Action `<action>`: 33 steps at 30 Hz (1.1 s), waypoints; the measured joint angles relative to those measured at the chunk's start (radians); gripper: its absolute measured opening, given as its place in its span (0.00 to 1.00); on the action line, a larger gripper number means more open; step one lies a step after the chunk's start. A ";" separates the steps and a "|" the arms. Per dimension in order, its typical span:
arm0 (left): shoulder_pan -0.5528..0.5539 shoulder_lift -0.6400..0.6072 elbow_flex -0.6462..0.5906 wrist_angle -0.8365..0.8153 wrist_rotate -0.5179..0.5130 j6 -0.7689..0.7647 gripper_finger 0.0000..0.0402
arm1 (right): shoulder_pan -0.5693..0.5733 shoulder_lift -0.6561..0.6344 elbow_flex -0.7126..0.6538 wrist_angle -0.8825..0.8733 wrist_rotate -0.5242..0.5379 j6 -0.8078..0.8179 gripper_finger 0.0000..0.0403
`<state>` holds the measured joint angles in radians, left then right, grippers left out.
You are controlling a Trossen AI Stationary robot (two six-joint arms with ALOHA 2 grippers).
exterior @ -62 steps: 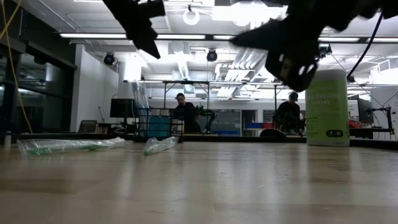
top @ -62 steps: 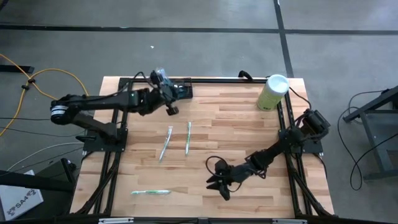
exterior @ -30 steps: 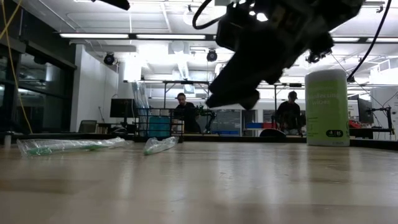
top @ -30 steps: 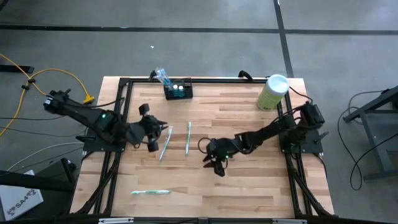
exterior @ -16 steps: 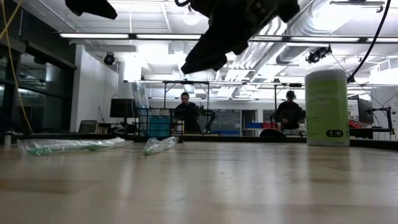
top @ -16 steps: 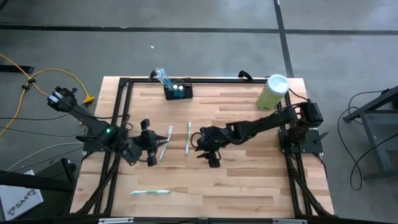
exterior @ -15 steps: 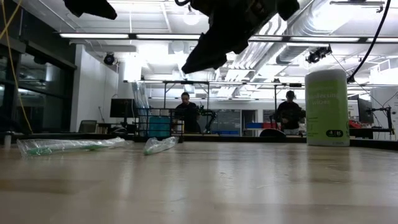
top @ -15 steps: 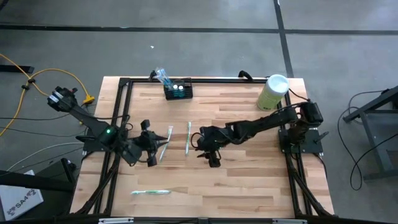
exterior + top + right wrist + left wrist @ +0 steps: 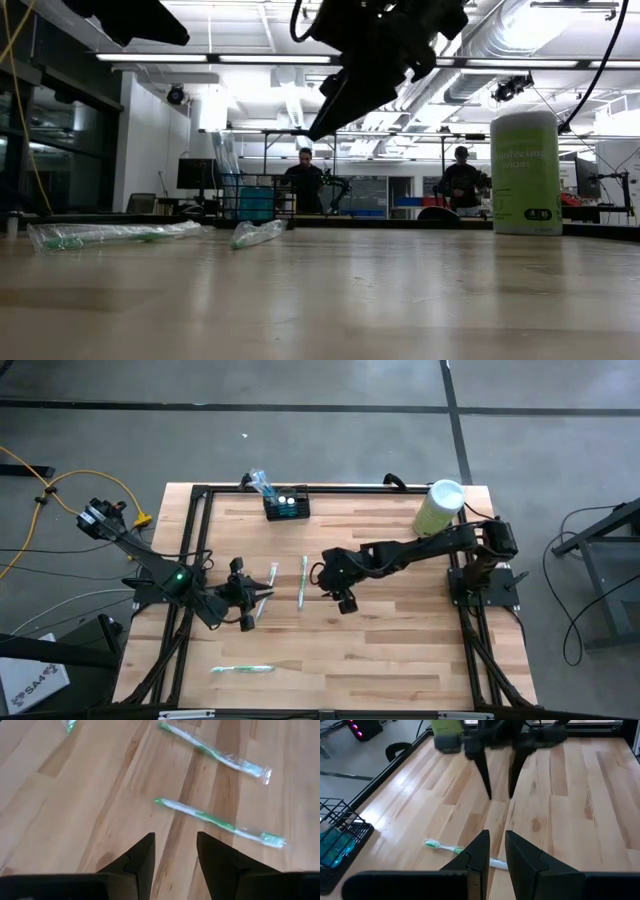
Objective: Pick & Place toothbrushing station
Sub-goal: Put the top right green toothbrush into the organizer
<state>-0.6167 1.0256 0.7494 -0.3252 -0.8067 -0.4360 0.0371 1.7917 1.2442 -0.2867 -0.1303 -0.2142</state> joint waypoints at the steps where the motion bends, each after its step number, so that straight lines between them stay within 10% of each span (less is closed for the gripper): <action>1: -0.004 0.000 0.000 0.000 0.000 -0.003 0.14 | -0.004 0.012 0.001 0.011 -0.003 0.001 0.34; 33: -0.063 0.006 0.000 0.034 0.022 0.080 0.14 | -0.043 0.190 -0.001 0.254 0.079 1.133 0.29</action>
<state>-0.6800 1.0321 0.7494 -0.2916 -0.7847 -0.3557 -0.0062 1.9813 1.2430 -0.0329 -0.0515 0.9188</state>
